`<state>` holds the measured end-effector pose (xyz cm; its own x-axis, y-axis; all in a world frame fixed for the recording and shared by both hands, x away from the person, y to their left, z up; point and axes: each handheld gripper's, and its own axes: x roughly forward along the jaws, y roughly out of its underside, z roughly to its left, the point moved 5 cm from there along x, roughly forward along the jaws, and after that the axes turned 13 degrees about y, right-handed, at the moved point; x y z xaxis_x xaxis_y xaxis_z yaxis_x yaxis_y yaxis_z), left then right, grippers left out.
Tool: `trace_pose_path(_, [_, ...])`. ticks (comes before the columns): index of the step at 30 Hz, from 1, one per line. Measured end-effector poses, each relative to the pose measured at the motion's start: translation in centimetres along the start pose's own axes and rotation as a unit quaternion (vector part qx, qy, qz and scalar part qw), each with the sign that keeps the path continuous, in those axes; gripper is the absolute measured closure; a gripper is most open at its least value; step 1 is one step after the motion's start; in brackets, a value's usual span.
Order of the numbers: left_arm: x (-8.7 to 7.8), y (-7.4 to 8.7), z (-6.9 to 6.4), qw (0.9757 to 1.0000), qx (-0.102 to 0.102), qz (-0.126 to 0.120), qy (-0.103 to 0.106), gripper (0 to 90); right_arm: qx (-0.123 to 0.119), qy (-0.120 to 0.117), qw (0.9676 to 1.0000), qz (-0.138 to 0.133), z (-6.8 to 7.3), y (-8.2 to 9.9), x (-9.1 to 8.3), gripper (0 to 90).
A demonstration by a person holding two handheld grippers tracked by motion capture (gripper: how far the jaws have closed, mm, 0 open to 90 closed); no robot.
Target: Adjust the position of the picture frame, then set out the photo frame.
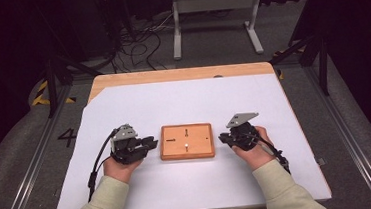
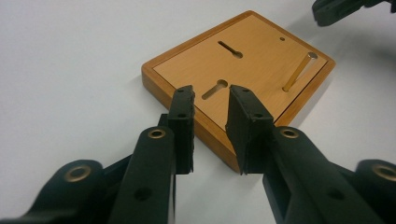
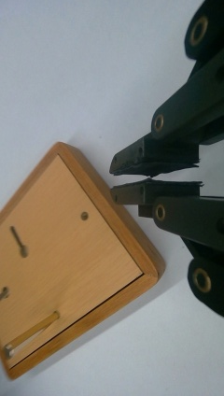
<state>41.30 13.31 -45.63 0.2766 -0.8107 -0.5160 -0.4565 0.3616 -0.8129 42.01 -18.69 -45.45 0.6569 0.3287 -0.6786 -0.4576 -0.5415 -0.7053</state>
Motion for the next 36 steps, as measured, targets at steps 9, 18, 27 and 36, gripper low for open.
trace_pose_path(9, [-0.7,-0.3,0.0,0.9999,0.01,0.001,0.007,57.9,-0.006,-0.041,0.9977,-0.053,-0.3,-1.2,-1.8,74.5])
trace_pose_path(18, [0.0,-0.6,-1.5,0.9984,0.028,0.008,0.049,50.2,-0.032,-0.065,0.9948,-0.072,1.1,-2.6,-2.5,66.1])
trace_pose_path(27, [2.5,-1.4,-3.4,0.9945,0.056,0.026,0.085,46.7,-0.02,-0.064,0.9947,-0.078,0.5,-2.5,-3.1,64.6])
trace_pose_path(36, [5.1,-2.3,-4.0,0.995,0.061,0.019,0.076,50.1,0.004,-0.061,0.995,-0.079,-0.8,-1.6,-3.7,65.0])
